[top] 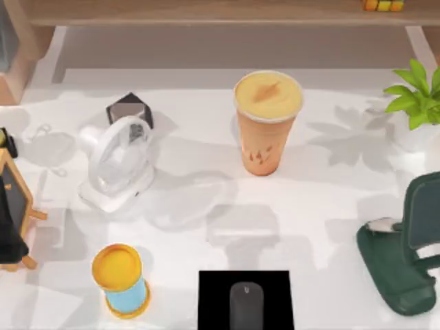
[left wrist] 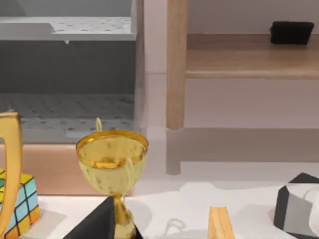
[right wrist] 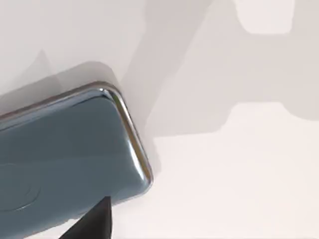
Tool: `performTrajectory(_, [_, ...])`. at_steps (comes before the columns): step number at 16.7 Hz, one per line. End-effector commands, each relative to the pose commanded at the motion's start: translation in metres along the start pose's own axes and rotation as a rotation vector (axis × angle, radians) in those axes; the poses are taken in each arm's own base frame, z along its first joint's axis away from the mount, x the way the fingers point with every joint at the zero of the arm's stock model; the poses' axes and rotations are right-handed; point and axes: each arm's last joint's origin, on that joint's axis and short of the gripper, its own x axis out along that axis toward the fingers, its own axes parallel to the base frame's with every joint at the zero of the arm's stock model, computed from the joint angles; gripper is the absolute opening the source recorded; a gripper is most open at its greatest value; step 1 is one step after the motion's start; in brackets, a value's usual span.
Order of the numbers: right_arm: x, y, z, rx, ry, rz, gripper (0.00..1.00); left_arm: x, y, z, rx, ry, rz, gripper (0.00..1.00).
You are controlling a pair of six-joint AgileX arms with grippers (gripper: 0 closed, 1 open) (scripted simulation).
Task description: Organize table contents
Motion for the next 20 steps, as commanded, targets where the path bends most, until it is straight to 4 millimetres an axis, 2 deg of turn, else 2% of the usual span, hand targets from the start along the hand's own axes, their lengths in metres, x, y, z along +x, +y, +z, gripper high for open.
performTrajectory(3, [0.014,0.027,-0.022,0.48,0.025,0.054,1.0,0.0,0.0,0.0,0.0,0.0,0.0,1.0])
performTrajectory(5, [0.022,0.044,-0.032,0.735,0.043,0.08,1.0,0.0,0.0,0.0,0.0,0.0,0.0,1.0])
performTrajectory(9, [0.034,0.071,-0.042,1.093,0.073,0.108,1.0,0.0,0.0,0.0,0.0,0.0,0.0,1.0])
performTrajectory(13, [0.04,0.084,-0.045,1.243,0.086,0.116,1.0,0.0,0.0,0.0,0.0,0.0,0.0,1.0])
performTrajectory(20, [0.04,0.083,-0.045,1.239,0.087,0.119,1.0,0.0,0.0,0.0,0.0,0.0,0.0,1.0])
